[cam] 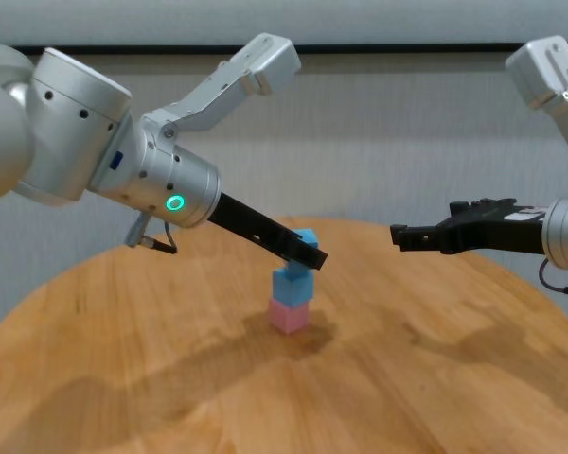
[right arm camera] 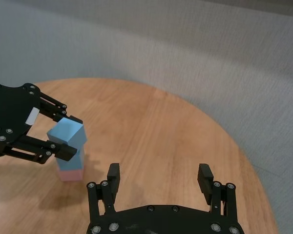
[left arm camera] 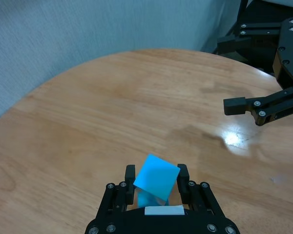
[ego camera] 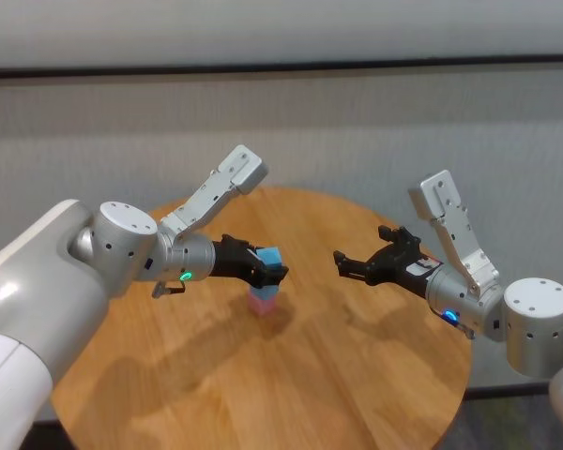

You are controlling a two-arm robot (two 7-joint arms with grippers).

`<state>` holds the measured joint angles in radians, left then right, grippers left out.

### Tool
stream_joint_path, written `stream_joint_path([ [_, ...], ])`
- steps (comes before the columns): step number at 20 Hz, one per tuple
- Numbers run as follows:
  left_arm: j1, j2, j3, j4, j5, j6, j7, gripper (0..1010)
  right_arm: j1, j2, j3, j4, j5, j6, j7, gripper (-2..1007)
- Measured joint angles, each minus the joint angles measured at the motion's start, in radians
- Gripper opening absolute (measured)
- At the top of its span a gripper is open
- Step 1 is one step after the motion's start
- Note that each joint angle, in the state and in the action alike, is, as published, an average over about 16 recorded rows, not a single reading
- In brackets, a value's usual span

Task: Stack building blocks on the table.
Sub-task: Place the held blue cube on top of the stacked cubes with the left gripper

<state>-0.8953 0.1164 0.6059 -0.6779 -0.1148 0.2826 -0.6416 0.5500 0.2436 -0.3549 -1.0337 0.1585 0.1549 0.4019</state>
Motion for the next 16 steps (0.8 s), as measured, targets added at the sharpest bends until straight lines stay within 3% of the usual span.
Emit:
stream_joint_path([
  [16,0.000,-0.004,-0.011,0.015,0.004,0.004,-0.006,535,0.000,0.000,0.000,0.000,0.000,0.000,0.000,1005],
])
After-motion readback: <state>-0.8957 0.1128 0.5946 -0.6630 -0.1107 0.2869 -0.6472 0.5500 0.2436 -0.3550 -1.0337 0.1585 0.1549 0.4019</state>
